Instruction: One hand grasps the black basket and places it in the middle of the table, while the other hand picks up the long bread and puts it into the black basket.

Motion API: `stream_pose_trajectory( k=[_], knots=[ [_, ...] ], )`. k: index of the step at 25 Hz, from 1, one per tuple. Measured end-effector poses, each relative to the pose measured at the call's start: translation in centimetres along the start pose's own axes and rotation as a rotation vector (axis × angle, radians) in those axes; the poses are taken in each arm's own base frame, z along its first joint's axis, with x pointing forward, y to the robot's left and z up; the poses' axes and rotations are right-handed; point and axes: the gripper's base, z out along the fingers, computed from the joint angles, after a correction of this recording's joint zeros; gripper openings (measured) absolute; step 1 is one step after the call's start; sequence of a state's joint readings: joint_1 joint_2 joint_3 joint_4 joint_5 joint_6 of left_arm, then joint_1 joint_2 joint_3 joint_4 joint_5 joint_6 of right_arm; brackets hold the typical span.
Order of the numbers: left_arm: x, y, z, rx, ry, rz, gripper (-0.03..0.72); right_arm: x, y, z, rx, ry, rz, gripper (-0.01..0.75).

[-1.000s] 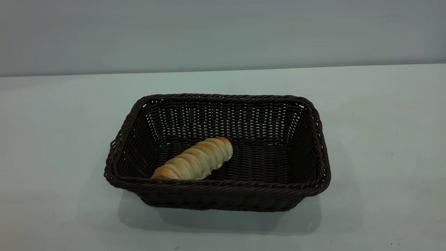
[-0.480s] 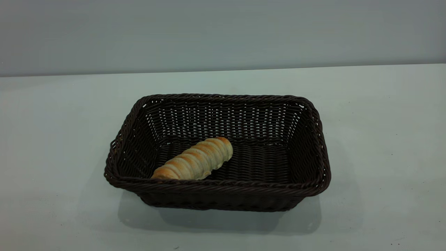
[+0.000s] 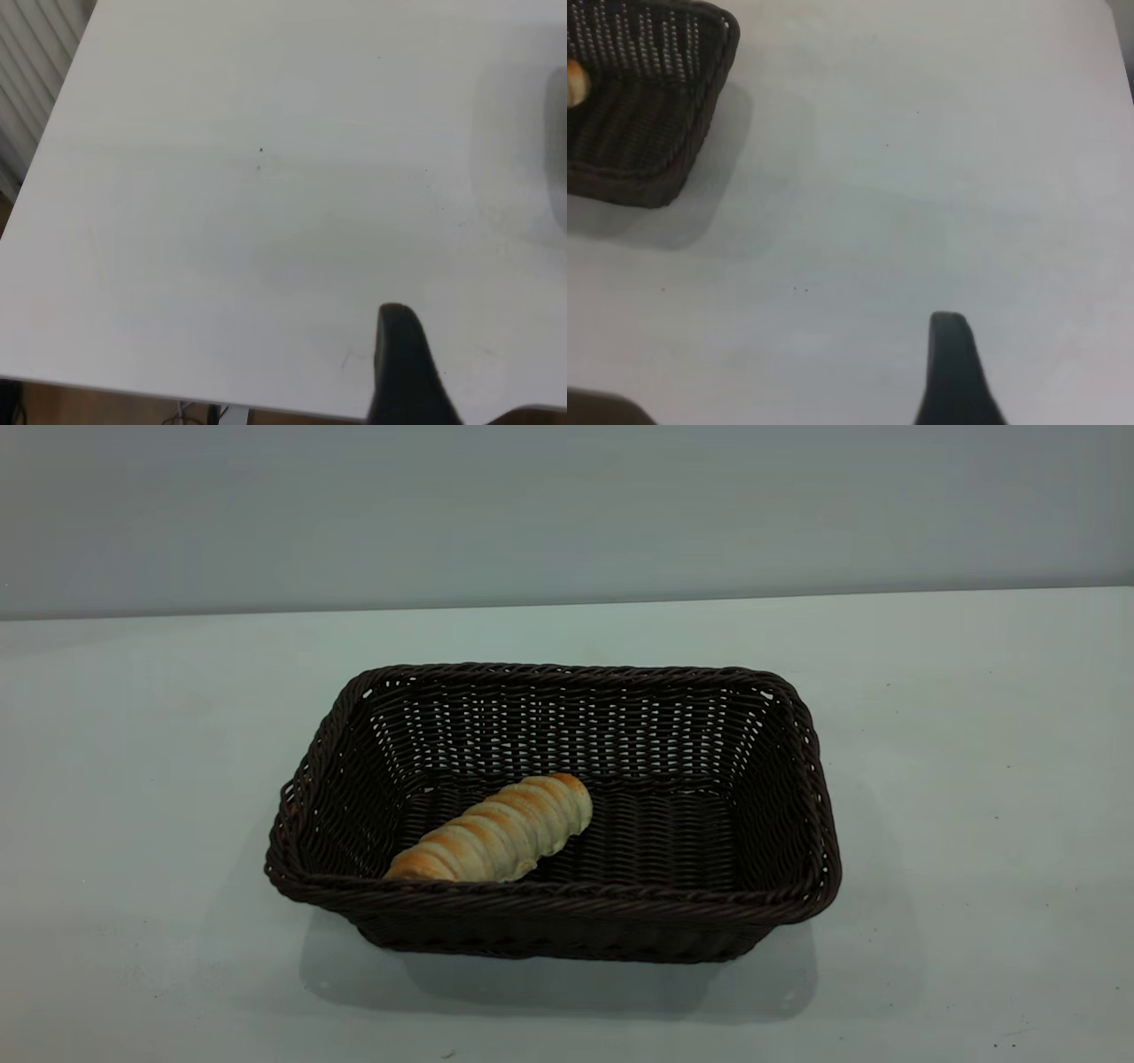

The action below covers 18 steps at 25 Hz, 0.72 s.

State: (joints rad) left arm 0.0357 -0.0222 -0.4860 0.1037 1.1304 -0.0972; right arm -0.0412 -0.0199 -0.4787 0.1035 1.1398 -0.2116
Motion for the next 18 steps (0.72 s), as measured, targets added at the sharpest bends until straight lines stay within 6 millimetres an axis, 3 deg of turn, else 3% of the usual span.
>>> stream_pose_trajectory(
  k=[18],
  knots=[
    [0.07, -0.90, -0.04, 0.099, 0.005, 0.066, 0.473, 0.00, 0.00, 0.00, 0.000, 0.000, 0.000, 0.511]
  ],
)
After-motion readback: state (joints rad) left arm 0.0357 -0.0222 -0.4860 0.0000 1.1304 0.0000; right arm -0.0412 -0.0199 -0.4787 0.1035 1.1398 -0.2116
